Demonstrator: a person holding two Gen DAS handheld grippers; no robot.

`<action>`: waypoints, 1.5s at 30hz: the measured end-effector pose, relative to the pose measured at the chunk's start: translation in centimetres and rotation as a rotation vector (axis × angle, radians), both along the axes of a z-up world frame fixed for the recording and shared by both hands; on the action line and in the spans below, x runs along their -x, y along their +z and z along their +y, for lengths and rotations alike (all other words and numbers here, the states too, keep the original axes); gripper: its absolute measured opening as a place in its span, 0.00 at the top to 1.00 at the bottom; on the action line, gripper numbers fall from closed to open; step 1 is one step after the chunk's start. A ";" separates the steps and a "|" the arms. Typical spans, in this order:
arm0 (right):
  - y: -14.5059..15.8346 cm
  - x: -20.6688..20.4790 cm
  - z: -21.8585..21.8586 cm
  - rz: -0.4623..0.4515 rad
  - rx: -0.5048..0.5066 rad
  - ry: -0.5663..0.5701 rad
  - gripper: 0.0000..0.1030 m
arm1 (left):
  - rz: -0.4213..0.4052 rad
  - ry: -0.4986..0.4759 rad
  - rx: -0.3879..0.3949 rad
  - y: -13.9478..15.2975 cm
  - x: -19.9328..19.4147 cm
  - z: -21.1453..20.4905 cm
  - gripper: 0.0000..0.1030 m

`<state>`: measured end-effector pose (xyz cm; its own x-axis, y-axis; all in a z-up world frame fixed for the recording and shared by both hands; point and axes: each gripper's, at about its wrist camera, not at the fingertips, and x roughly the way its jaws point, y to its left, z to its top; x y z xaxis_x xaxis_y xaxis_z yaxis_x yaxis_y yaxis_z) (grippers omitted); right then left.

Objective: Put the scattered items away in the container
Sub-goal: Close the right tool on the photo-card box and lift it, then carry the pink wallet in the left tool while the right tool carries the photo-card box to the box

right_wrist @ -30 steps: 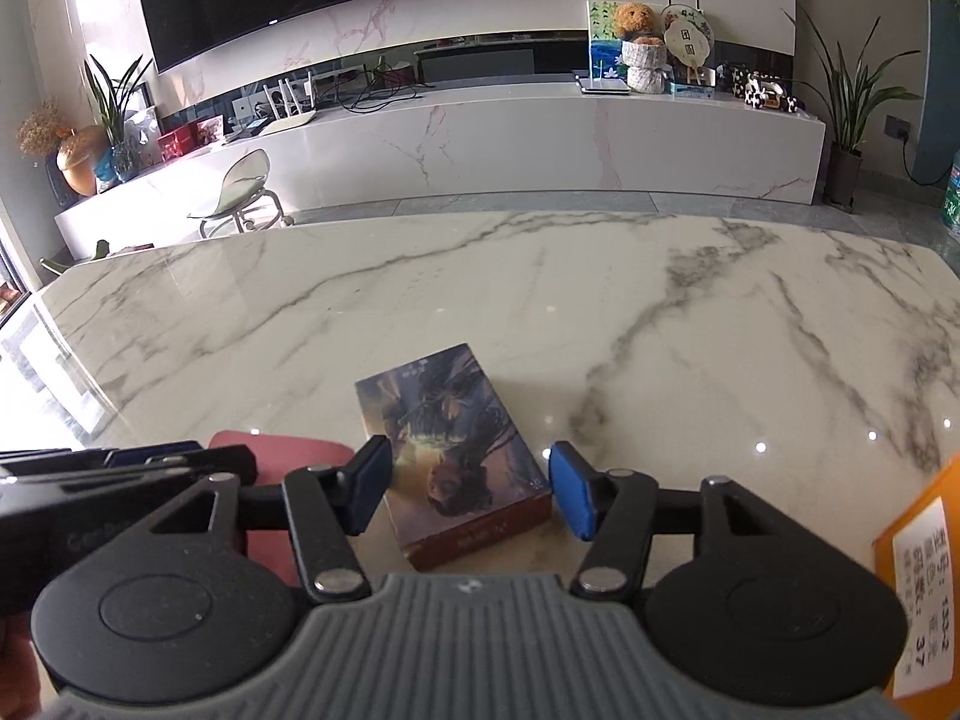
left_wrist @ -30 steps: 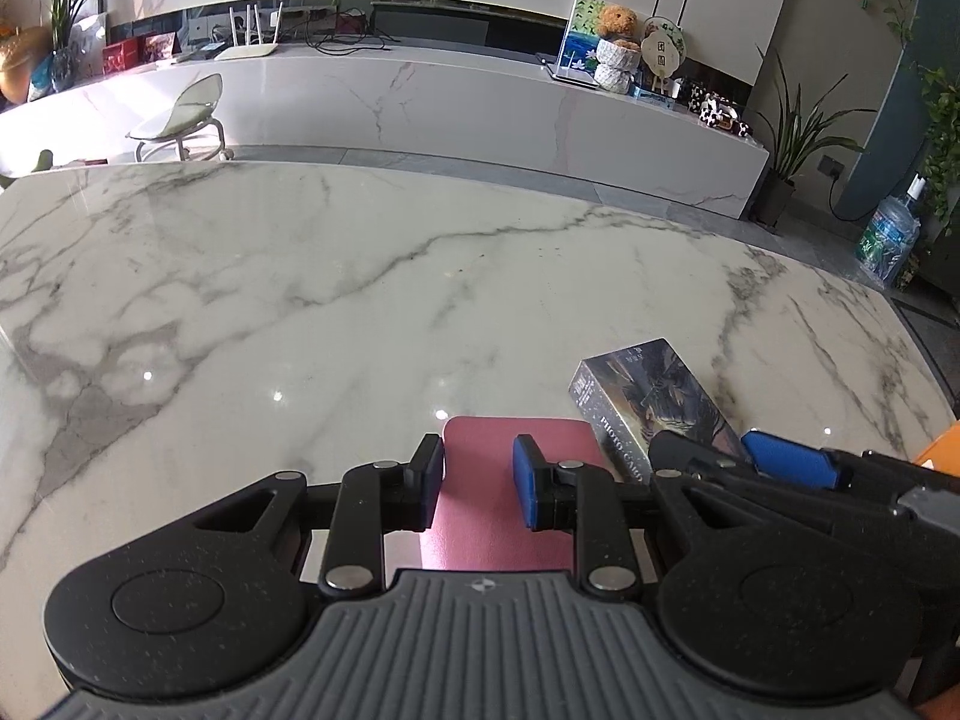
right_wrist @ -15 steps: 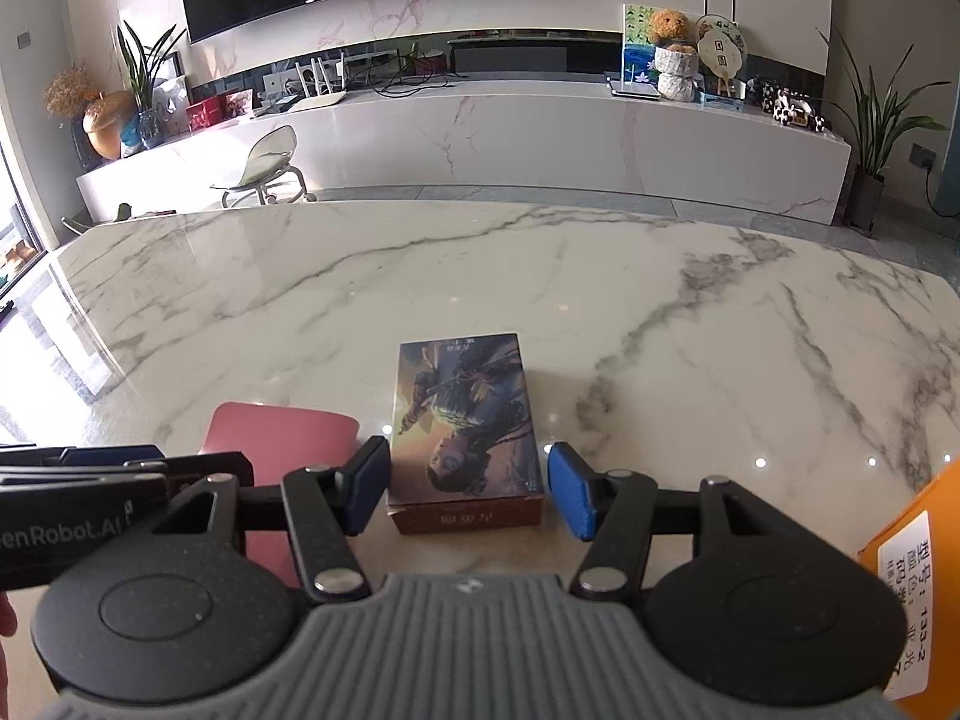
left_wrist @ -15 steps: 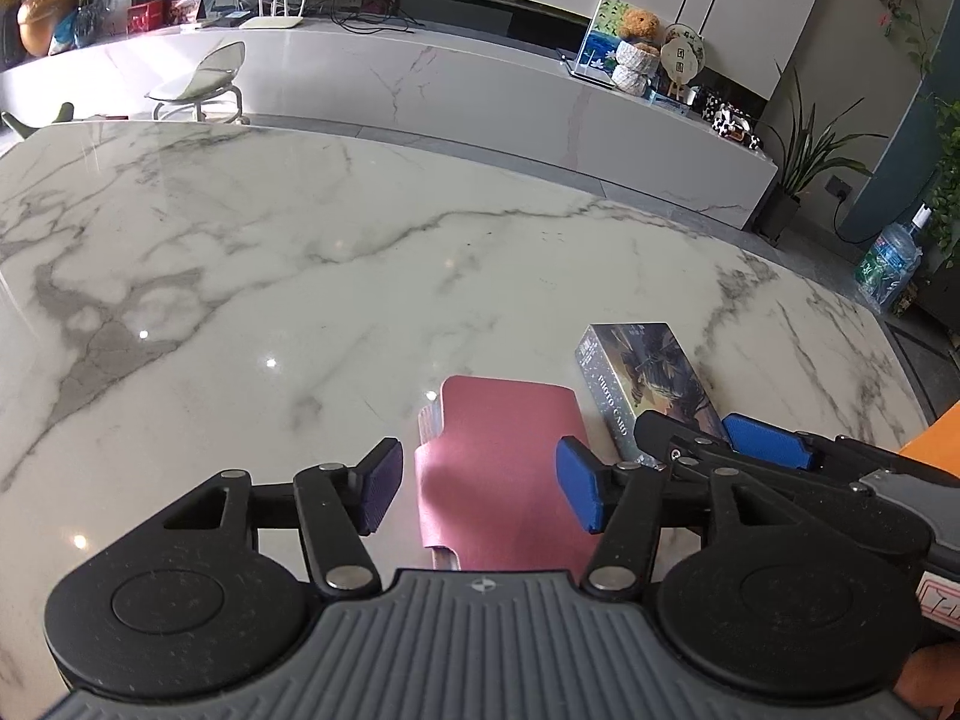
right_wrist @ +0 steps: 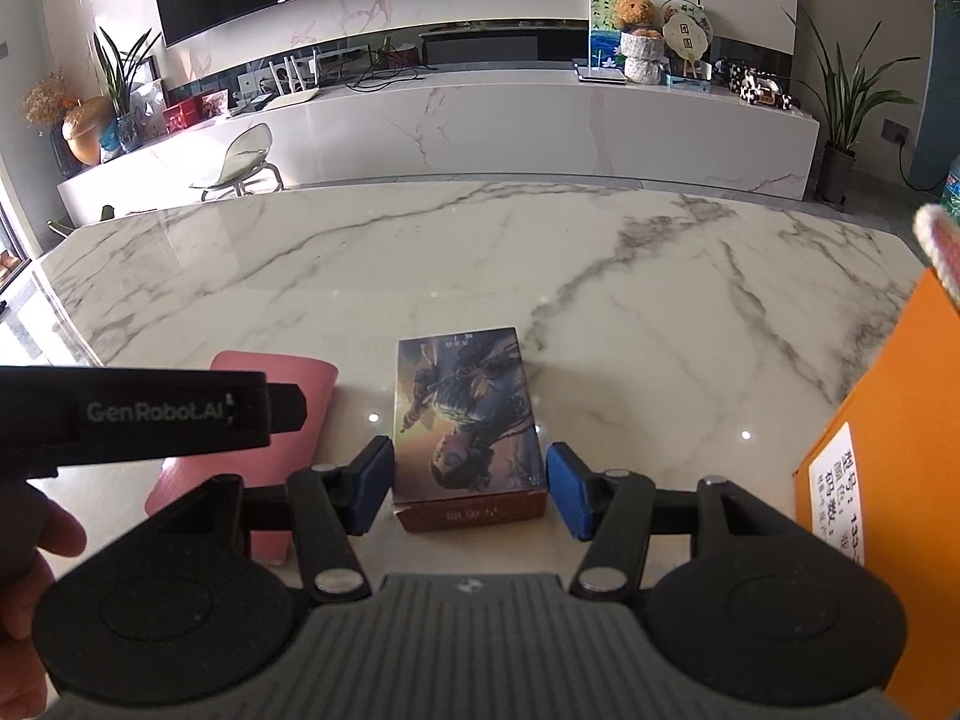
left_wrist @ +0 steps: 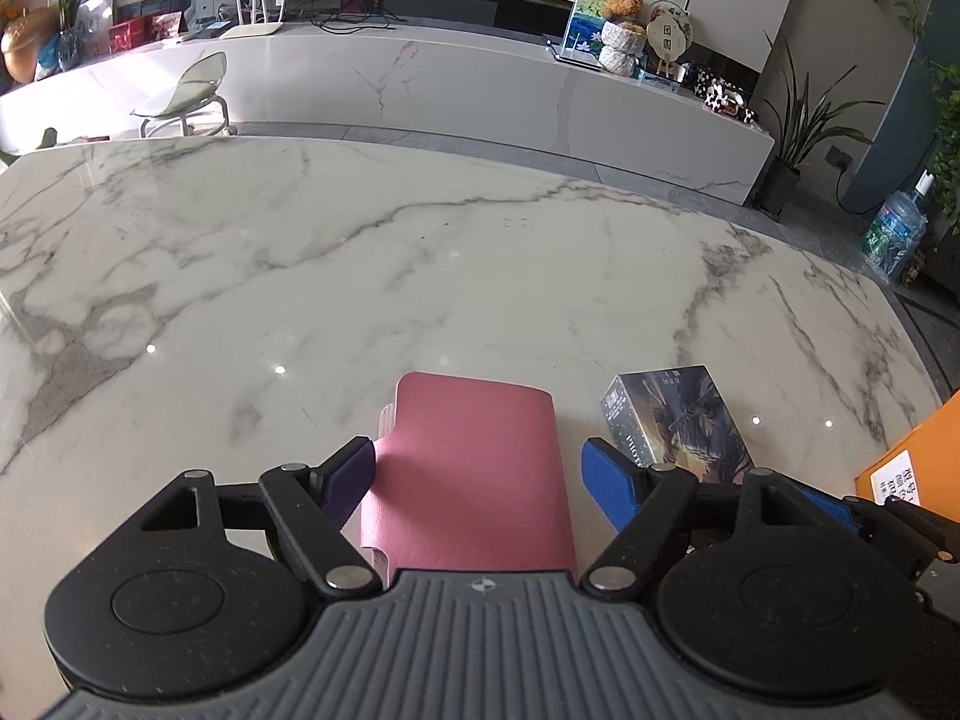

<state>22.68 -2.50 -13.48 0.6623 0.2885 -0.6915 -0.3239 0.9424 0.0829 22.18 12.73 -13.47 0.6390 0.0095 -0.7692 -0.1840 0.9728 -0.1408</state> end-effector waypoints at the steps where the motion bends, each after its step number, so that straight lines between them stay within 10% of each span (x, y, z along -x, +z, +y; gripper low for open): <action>1: 0.0 0.1 0.0 -0.004 0.001 0.001 0.43 | 0.007 0.002 -0.013 -0.2 -0.1 -0.1 0.14; 14: -0.4 0.0 1.2 -0.075 0.074 0.048 0.31 | 0.041 -0.019 0.005 -1.3 -0.3 1.1 0.12; 23: -1.6 0.3 1.8 -0.066 0.115 0.049 0.41 | 0.055 -0.061 -0.037 -1.3 0.5 1.2 0.08; 28: -1.5 2.5 1.3 -0.064 0.132 0.071 0.41 | 0.073 -0.106 -0.142 -1.8 1.5 -0.5 0.06; 45: -1.0 11.5 0.1 -0.018 0.162 0.123 0.41 | 0.025 -0.128 -0.141 -1.7 9.6 -1.6 0.08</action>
